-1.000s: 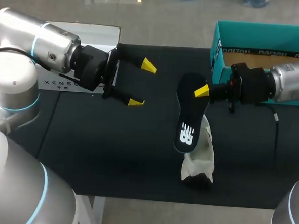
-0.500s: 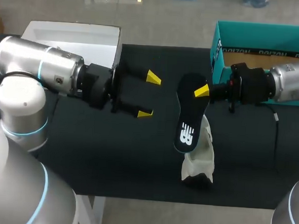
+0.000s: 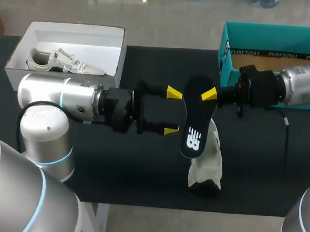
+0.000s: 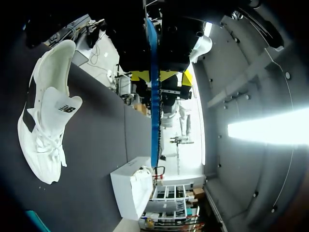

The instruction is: Take the shoe out of the shoebox, open the shoe tongue, remove and reinsert the insole, then place the shoe into the shoebox

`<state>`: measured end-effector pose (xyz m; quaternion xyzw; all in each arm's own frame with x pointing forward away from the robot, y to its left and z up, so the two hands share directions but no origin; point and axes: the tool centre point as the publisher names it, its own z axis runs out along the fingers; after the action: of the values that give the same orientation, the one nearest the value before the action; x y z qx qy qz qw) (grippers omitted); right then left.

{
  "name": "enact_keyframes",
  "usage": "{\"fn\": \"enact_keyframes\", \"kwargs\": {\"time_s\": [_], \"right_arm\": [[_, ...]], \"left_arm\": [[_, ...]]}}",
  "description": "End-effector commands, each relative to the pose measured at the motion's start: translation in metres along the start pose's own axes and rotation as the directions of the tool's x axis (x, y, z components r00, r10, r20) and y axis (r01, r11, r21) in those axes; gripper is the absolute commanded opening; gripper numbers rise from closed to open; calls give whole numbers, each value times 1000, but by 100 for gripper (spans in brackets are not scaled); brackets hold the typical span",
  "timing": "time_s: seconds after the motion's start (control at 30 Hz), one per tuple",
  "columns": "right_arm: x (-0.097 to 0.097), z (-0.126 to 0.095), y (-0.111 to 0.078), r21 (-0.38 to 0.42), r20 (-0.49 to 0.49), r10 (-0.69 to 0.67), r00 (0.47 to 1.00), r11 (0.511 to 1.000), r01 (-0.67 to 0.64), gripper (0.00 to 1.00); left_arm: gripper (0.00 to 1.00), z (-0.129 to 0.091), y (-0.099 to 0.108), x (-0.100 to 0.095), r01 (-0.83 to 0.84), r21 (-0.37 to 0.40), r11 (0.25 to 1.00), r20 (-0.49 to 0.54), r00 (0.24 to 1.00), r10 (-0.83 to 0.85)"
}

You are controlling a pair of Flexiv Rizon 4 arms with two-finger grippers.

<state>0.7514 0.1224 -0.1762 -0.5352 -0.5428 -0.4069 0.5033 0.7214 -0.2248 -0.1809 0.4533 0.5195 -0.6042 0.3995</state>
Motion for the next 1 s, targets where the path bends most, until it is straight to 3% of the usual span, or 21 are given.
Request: {"fn": "enact_keyframes", "kwargs": {"time_s": [0.03, 0.33, 0.43, 0.53, 0.57, 0.63, 1.0], "right_arm": [[0, 0, -1, -3, 2, 1, 1000, 1000, -1, 0], [0, 0, -1, -3, 2, 1, 1000, 1000, -1, 0], [0, 0, -1, -3, 2, 1, 1000, 1000, -1, 0], [0, 0, -1, -3, 2, 1, 1000, 1000, -1, 0], [0, 0, -1, -3, 2, 1, 1000, 1000, -1, 0], [0, 0, -1, -3, 2, 1, 1000, 1000, -1, 0], [0, 0, -1, -3, 2, 1, 1000, 1000, -1, 0]], "left_arm": [[100, 19, 11, -4, -18, 7, 1000, 12, 1000, 18], [100, 24, 15, -12, -55, 8, 998, 2, 998, 55], [87, 23, 16, -10, -57, 7, 998, 4, 998, 57], [62, 23, 17, -8, -55, 15, 998, 5, 998, 55], [49, 23, 17, -8, -55, 17, 998, 5, 998, 55], [41, 24, 16, -7, -56, 25, 998, 4, 998, 56], [38, 31, 16, -9, -66, 37, 997, 0, 998, 66]]}}
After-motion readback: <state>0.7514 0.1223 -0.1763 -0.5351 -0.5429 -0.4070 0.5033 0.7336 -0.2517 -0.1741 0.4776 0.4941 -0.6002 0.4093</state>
